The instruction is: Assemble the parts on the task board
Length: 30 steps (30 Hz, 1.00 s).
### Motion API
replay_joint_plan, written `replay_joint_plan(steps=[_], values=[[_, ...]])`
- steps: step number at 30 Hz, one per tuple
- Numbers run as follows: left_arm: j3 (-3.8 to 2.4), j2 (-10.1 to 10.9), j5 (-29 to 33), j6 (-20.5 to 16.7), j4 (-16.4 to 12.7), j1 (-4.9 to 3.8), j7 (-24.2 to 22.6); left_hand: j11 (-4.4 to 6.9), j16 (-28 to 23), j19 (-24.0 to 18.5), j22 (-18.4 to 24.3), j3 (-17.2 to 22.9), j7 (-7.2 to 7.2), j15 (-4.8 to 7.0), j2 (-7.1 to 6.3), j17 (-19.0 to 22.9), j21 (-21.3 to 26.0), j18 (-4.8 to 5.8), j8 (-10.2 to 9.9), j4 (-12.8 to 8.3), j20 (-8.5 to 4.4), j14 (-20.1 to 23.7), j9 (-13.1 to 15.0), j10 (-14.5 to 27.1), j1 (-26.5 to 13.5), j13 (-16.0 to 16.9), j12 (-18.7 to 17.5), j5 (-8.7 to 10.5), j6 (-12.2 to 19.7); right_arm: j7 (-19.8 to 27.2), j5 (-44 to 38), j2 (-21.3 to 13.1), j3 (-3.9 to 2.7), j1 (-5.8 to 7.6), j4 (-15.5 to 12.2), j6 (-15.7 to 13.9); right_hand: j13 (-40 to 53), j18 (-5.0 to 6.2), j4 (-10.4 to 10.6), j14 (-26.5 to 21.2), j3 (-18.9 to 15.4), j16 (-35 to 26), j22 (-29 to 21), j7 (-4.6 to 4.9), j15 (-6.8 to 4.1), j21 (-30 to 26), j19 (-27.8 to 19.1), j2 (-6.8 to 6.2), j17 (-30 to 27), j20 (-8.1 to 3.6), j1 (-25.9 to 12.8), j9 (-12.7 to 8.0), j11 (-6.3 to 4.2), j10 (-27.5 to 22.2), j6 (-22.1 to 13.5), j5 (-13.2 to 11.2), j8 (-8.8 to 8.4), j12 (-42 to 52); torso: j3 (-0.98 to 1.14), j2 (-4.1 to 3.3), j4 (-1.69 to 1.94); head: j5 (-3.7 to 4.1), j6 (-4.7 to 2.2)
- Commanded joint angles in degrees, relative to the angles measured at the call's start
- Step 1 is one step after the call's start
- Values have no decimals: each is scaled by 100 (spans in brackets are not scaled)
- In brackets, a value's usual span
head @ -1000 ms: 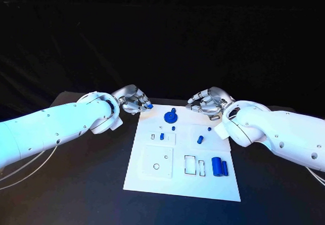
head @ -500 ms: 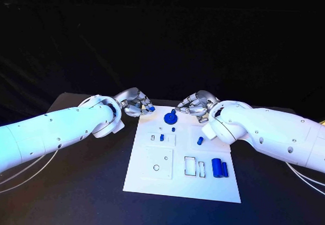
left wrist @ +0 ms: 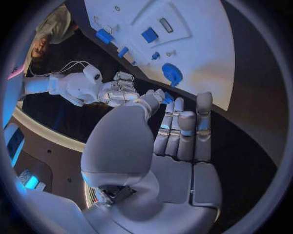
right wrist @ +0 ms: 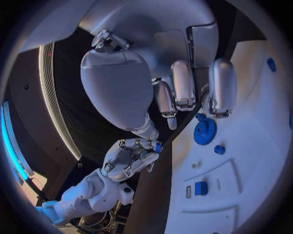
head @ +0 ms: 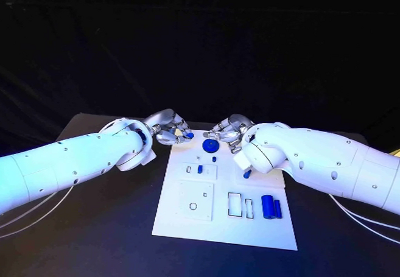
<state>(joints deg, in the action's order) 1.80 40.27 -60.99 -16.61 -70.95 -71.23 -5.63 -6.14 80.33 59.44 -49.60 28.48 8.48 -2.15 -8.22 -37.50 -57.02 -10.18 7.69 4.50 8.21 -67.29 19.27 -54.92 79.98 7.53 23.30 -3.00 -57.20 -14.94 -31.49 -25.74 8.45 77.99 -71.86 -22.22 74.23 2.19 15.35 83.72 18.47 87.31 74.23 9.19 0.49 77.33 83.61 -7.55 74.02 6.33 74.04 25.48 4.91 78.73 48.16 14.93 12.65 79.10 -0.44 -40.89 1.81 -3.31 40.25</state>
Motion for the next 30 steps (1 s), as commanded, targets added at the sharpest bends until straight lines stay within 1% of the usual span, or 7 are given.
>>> replay_joint_plan(steps=[1, 2, 3, 6, 13, 20, 30], values=[[-2, -22, -19, -10, -21, 1, -10, 28, 100, 115, -122, 225, 2, 11, 88, -107, -116, 87, 229, 4, -4, -99, 38, -84, -47, 82, 72, -57, -159, 9, 133, 50, -2, 4, 69, 1, 481, 46, 64, 503, 176, -14, 886, 14, -39, 98, 148, -76, 1086, -36, -192, -42, -42, 150, 56, -100, 101, 152, -4, -2, 7, -14, 6], [-2, -24, -22, -9, -20, 2, -8, 30, 101, 122, -128, 230, 0, 13, 89, -112, -122, 88, 232, 3, -7, -106, 39, -89, -44, 83, 73, -59, -164, 15, 172, 66, -2, 4, 90, -6, 487, 45, 66, 504, 175, -11, 890, 15, -39, 104, 150, -76, 1091, -36, -197, -43, -42, 155, 56, -100, 100, 157, 2, 0, 2, -22, 8], [-1, -25, -24, -10, -19, 2, -7, 30, 101, 122, -128, 230, 0, 13, 89, -112, -122, 88, 232, 3, -7, -106, 39, -89, -44, 83, 73, -59, -164, 23, 209, 81, -3, 4, 109, -12, 491, 44, 67, 505, 174, -9, 892, 15, -39, 108, 152, -76, 1094, -36, -200, -44, -42, 158, 55, -101, 99, 161, -1, 0, 4, -22, 4], [0, -28, -28, -10, -20, 2, -4, 30, 101, 122, -128, 230, 0, 13, 89, -112, -122, 88, 232, 3, -7, -106, 39, -89, -44, 83, 73, -59, -164, 42, 292, 125, -4, 4, 151, -19, 501, 44, 68, 507, 174, -6, 894, 15, -39, 111, 154, -76, 1100, -36, -205, -45, -42, 167, 55, -101, 99, 169, 8, 3, -8, -31, 14], [1, -45, -31, -13, -30, 2, -4, 30, 101, 122, -128, 230, 0, 13, 89, -112, -122, 88, 232, 3, -7, -106, 39, -89, -44, 83, 73, -59, -164, 54, 369, 251, -5, 4, 247, 24, 518, 43, 69, 508, 173, -3, 897, 14, -39, 115, 156, -74, 1105, -36, -209, -46, -42, 183, 55, -102, 98, 185, 12, 0, -6, -23, 13], [1, -67, -31, -54, -59, 1, -12, 33, 103, 131, -135, 237, 0, 16, 91, -127, -129, 89, 235, 2, -10, -119, 40, -95, -42, 85, 73, -60, -169, 47, 408, 376, -5, 2, 386, 91, 519, 42, 70, 508, 175, -2, 899, 14, -40, 119, 157, -71, 1106, -36, -213, -47, -43, 185, 56, -101, 98, 186, 10, -5, -5, -32, 16], [0, -97, -31, -65, -75, 1, -8, 34, 103, 135, -138, 240, 0, 18, 91, -125, -133, 90, 236, 1, -12, -122, 40, -97, -40, 85, 73, -60, -170, 56, 489, 483, -5, 0, 503, 124, 527, 42, 70, 508, 178, -3, 898, 13, -40, 116, 157, -64, 1103, -37, -218, -49, -44, 192, 59, -100, 98, 193, 9, 4, -10, -57, 44]])
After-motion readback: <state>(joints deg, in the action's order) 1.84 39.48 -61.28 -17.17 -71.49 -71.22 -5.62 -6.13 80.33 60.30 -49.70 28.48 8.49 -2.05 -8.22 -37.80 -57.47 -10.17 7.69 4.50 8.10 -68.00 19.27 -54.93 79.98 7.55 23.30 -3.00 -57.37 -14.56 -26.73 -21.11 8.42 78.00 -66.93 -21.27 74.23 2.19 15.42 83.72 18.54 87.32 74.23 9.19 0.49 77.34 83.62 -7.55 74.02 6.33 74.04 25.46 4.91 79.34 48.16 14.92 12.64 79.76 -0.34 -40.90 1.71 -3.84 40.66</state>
